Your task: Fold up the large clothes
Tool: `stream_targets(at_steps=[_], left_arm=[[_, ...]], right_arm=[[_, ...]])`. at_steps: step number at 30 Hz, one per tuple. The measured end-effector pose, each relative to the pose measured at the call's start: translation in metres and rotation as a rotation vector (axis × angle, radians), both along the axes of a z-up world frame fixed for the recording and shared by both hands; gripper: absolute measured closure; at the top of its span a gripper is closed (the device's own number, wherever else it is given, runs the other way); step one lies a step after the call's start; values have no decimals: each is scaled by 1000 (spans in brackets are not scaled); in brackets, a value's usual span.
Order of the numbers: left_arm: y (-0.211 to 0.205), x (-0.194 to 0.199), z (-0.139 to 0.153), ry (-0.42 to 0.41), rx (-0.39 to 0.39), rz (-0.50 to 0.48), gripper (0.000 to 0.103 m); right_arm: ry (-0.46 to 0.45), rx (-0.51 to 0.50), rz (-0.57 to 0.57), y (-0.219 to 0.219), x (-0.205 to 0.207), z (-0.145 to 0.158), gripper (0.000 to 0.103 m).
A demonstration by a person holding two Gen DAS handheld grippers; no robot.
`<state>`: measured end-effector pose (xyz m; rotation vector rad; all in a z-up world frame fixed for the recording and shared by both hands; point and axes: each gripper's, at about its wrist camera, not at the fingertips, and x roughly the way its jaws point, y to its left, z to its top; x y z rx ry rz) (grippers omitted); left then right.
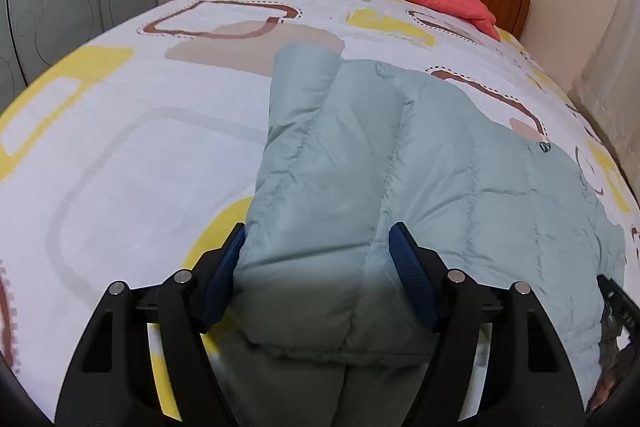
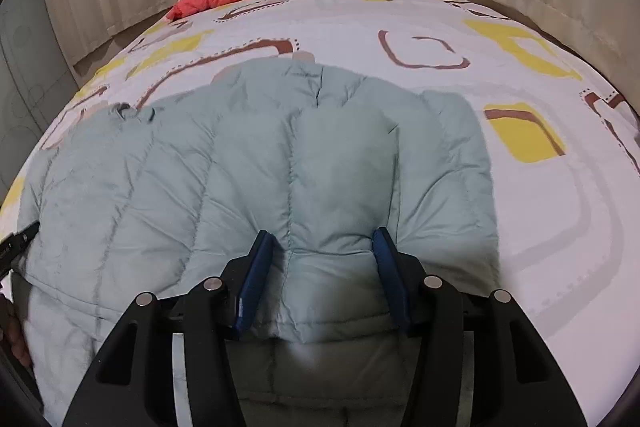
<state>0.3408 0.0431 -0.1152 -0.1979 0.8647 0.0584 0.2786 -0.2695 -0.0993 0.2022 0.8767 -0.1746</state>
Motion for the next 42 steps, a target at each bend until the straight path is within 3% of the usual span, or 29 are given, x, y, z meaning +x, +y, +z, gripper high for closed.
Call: stream_targets(at_steps=[3,6,10,14,20,24,29,32,35,42], left_arm=[[0,-11,19,-67,4,5,32],[1,-7,35,-141,-47,23,32],[-10,25,21,-103,-52,27,32],[-19,46,-4,-8,-10,14,32],[-8,27,17,-84,-18,23,31],[8,40,-13,26,-50,67,27],[6,39,-7,21,-38,46,25],[21,20,2,19,-94,65,25],[42,-14,12,-1,-127,89,25],[86,-107,11,39,-239,193,25]], right_arm=[[-65,19,-8,0,-4,22,51],[-106,34,3,4,11,35,51],[-91,37,28,18,42,28,51],[6,4,47,30,68,-9,50],[-39,-14,22,32,43,12,50],[-4,-44,4,29,40,-9,48],[-3,-24,4,27,39,-2,47],[-34,39,-13,17,15,14,47],[-62,55,-28,5,-25,29,39],[-24,85,-103,-28,-124,28,38]])
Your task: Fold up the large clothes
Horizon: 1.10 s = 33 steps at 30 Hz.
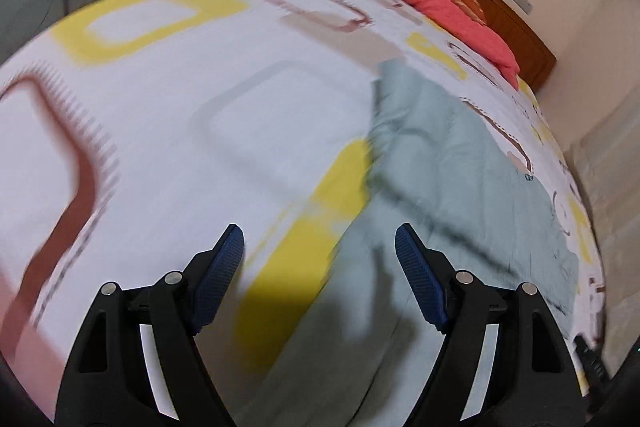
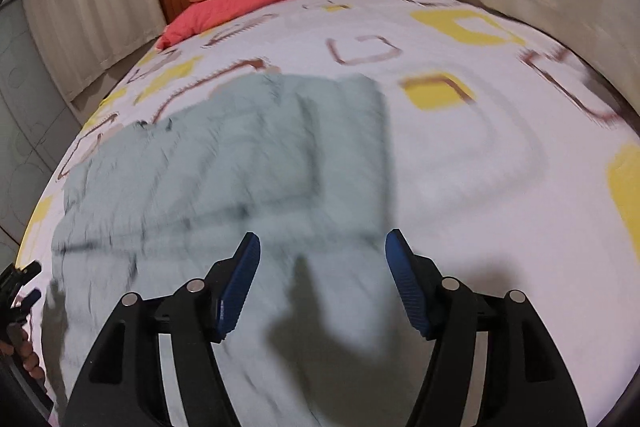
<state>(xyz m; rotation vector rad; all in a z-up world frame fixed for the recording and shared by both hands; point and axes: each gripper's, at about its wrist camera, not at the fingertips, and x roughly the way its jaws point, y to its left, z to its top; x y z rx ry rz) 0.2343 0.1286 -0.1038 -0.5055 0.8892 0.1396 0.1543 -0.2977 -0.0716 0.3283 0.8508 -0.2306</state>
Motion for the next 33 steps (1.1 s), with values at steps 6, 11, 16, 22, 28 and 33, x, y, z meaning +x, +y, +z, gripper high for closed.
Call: stream_targets(at_steps=[6,11,16,22,28,33], left_arm=[[28,-79,-15,43,-147,87,25],[35,-131,-17,22,-214,114,25],[40,-164,-22,13,-274,149,25],[39,-183,-27,-25,-340,139,25],[27,-189,-33,-46,-411,93,33],[21,-190,-35,-51,-398,69,40]], right_arm=[[36,112,-58,-20,-83,-18,38],[33,206,-92,-24,-137,-30,38],[15,283,-113,-23,-167,-38,38],[-25,384,-109,-16,-184,-45,38],[-82,484,-97,-11,-188,-48,38],[-97,550,-77,-12,-187,-52,47]])
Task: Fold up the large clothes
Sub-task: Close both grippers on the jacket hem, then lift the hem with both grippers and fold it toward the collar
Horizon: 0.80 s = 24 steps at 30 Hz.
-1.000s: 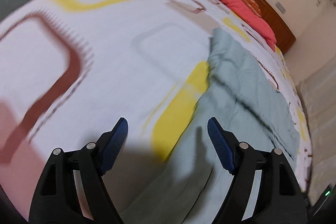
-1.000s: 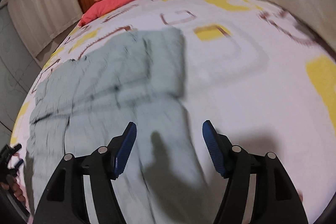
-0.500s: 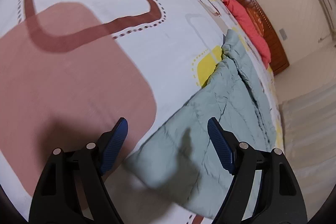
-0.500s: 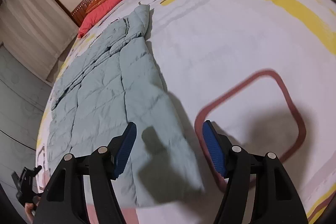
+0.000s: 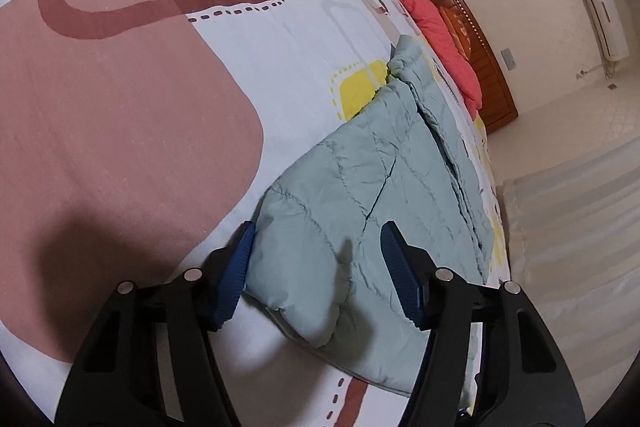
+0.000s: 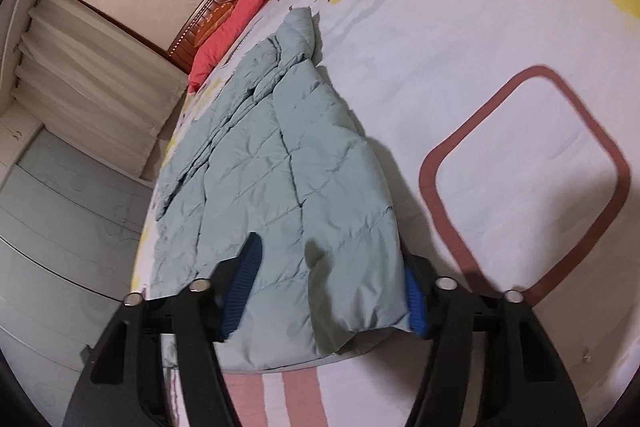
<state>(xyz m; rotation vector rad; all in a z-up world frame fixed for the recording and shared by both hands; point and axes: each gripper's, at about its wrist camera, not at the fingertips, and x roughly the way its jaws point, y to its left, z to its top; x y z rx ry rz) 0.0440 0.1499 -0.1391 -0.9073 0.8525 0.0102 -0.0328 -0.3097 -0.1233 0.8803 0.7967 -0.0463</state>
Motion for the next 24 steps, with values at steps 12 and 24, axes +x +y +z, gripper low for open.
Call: stream_targets(at_steps=[12,24], left_arm=[[-12,14,3,-30,-23,-58,92],[0,-11,80,-270,-7,-58,99]], right_arm=[[-30,-4,2,4,8,0,94],[-224,-80,-7,5,-17,73,96]])
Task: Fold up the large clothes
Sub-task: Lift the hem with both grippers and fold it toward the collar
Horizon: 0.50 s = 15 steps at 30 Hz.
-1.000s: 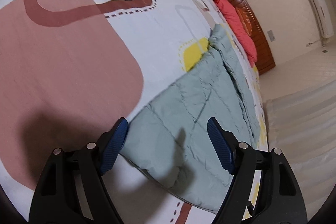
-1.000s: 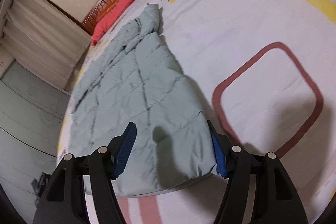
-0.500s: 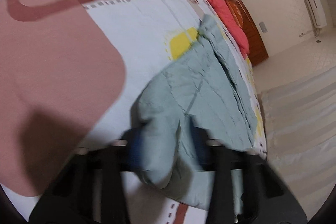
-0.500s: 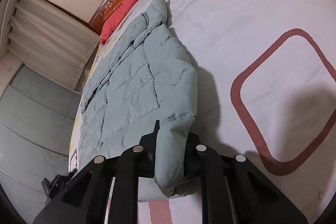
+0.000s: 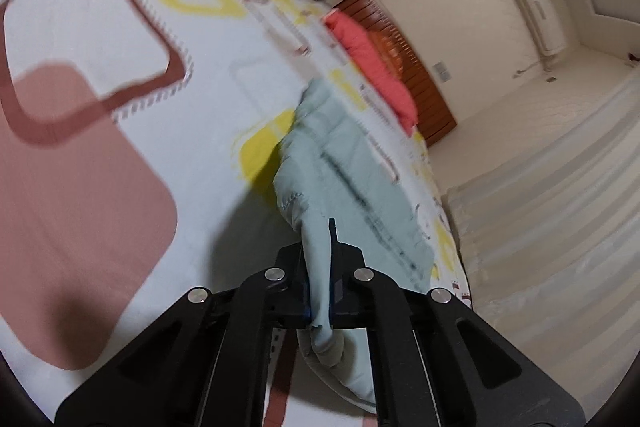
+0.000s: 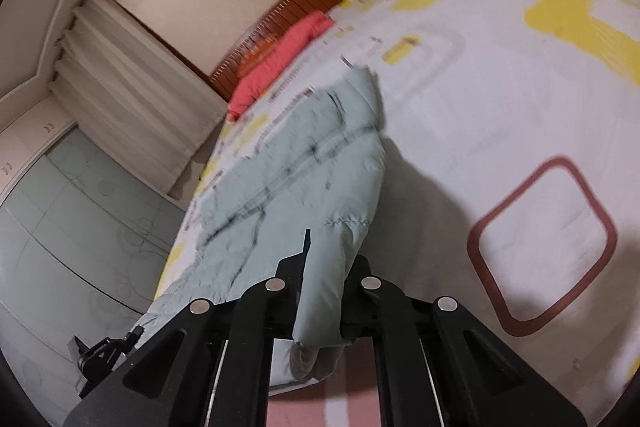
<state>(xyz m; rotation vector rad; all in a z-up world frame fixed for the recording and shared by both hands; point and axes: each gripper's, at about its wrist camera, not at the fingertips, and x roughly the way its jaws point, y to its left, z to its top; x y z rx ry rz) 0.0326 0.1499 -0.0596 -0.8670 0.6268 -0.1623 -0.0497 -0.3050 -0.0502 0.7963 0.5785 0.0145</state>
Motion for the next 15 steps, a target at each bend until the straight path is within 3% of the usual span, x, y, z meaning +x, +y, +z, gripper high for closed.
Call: stream_targets(at_steps=[9,15], left_arm=[[6,-36,69,-150,25,-23,99],[1,20,75,-149,53,-35,99]], right_arm=[[-121,-15,9,-3,-30,54,96],[-138,2,26,-16,19,61,96]])
